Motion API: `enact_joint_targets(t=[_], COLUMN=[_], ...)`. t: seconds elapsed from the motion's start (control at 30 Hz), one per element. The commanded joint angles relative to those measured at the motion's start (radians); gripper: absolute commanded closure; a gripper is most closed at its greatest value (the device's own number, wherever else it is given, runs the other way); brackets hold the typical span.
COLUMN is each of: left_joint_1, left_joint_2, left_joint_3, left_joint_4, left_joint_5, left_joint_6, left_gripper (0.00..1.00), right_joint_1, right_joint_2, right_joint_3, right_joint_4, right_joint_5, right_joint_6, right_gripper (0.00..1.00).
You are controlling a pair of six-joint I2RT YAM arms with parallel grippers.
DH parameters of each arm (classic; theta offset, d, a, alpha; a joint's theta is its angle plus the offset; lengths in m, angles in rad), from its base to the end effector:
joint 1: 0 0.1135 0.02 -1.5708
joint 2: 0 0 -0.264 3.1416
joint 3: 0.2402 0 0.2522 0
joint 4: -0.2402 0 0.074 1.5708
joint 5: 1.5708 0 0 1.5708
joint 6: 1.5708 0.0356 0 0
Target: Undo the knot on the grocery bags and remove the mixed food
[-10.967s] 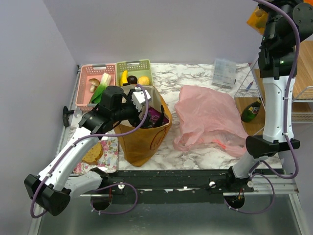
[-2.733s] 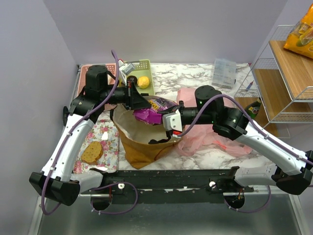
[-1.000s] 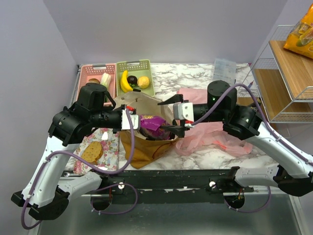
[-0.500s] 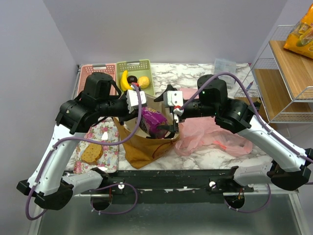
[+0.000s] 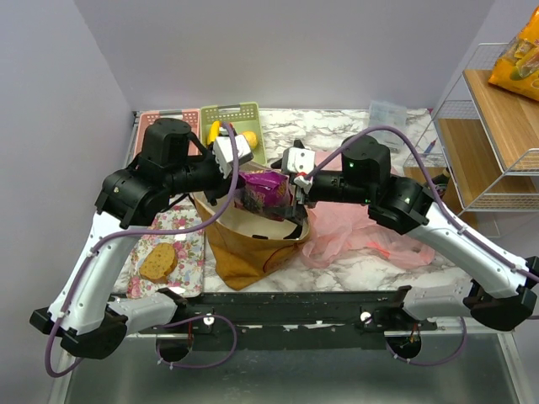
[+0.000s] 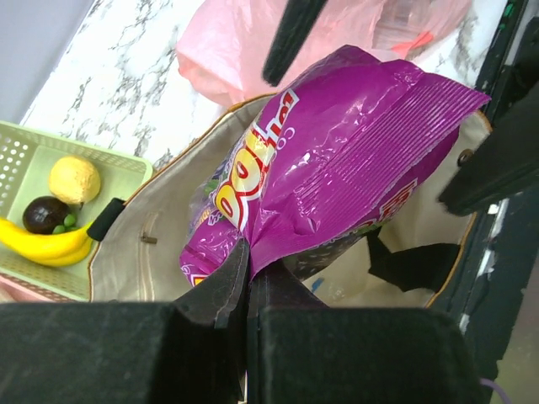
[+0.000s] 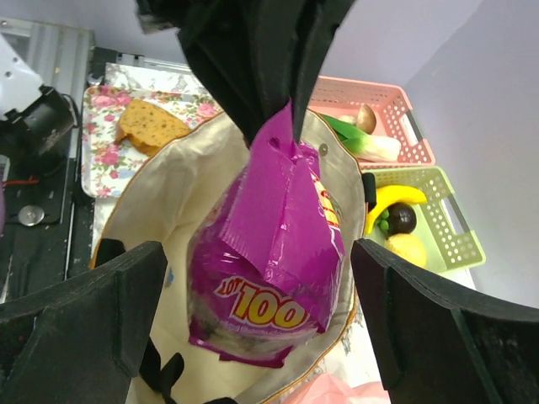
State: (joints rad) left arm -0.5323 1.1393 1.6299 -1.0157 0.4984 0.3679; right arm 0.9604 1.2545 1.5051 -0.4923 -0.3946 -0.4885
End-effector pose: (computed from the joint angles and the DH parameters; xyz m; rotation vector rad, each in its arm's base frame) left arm 0.1538 -0.1103 0.4689 1.1696 1.7254 -0.6207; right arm 0.1401 0.2242 0.4577 -1.4240 1.1777 0.6892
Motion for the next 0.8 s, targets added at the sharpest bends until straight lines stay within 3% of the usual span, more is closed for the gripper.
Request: enact_joint_targets(t=[0.0, 0.1, 0.2, 0.3, 0.37, 0.4, 0.47, 0.5, 0.6, 0.77], left_joint_1=[-0.003, -0.003, -0.003, 0.001, 0.022, 0.046, 0.124, 0.182, 0.292, 0.301], left_joint_2=[-0.015, -0.007, -0.009, -0.027, -0.046, -0.056, -0.083, -0.105, -0.162, -0.181], left_joint_3=[0.065, 0.087, 0.089, 0.064, 0.036, 0.015, -0.03, -0.068, -0.177, -0.277], left_joint_4=[0.114, 0.11, 0.109, 0.123, 0.151, 0.173, 0.229, 0.275, 0.396, 0.374], left_joint_5=[0.081, 0.084, 0.081, 0.059, 0.058, 0.056, 0.076, 0.094, 0.085, 0.103], left_joint_6=[-0.105, -0.131, -0.134, -0.154, -0.194, -0.226, -0.297, -0.329, -0.357, -0.237], left_gripper=[1.0, 1.0, 1.0, 0.97, 0.55, 0.37, 0.21, 0.17, 0.16, 0.23], right_joint_1=[0.002, 0.001, 0.001, 0.001, 0.001, 0.0, 0.001, 0.001, 0.0, -0.002], right_joint_2=[0.0, 0.035, 0.038, 0.026, 0.018, 0.015, 0.0, -0.007, -0.018, -0.011], right_joint_3=[-0.061, -0.044, -0.033, -0.025, -0.013, -0.008, 0.005, 0.013, 0.061, 0.164], right_joint_4=[0.162, 0.152, 0.151, 0.156, 0.155, 0.154, 0.157, 0.162, 0.182, 0.25], right_joint_5=[0.084, 0.098, 0.101, 0.12, 0.15, 0.164, 0.184, 0.193, 0.247, 0.328], right_joint_6=[0.066, 0.062, 0.062, 0.087, 0.111, 0.122, 0.138, 0.152, 0.22, 0.313], right_gripper=[0.04, 0.15, 0.43, 0.77, 0.98, 0.99, 0.99, 0.99, 0.99, 0.99])
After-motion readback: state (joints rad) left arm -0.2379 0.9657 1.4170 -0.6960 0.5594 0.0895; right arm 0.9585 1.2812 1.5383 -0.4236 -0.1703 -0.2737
